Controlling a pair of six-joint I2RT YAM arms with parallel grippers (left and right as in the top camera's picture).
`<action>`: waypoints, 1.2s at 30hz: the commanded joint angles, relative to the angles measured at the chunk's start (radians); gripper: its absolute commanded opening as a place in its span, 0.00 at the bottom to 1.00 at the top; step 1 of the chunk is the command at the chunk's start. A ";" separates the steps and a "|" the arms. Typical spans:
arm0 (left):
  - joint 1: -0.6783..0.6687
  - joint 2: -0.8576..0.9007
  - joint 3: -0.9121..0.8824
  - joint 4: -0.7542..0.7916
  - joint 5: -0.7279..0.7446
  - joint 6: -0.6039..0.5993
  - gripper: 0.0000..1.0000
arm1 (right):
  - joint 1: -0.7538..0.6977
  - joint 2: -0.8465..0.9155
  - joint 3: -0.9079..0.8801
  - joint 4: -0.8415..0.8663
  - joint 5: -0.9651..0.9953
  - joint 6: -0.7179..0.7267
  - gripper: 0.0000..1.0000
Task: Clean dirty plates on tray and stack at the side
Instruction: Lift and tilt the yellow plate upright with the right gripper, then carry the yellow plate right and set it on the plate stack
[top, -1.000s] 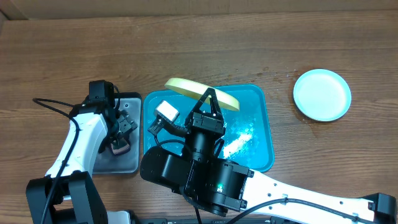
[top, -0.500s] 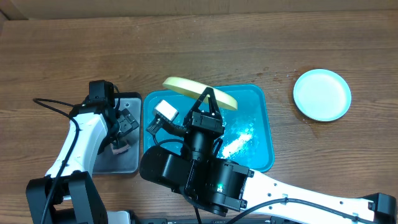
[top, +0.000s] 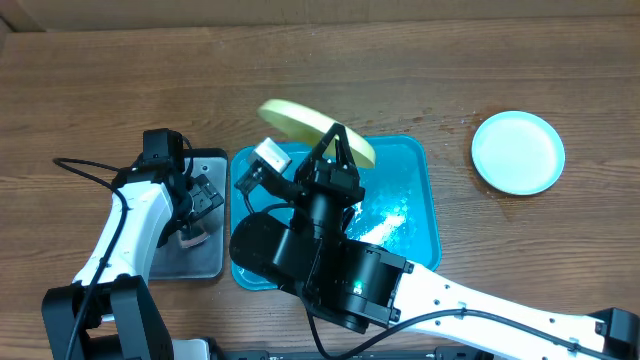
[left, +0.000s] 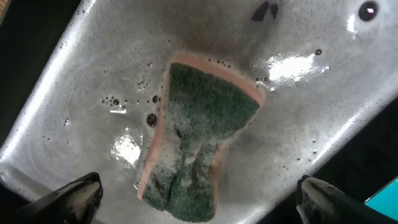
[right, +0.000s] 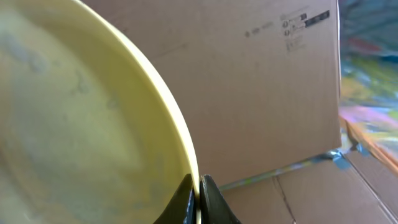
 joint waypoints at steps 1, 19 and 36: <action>0.003 -0.003 -0.005 0.004 0.010 0.012 1.00 | 0.002 -0.016 0.022 -0.011 0.027 -0.045 0.04; 0.002 -0.003 -0.005 -0.007 0.015 0.012 1.00 | 0.014 -0.001 0.021 -0.011 0.013 0.085 0.04; 0.002 -0.003 -0.005 -0.011 0.016 0.012 1.00 | -0.455 0.037 -0.082 -0.451 -1.228 1.173 0.04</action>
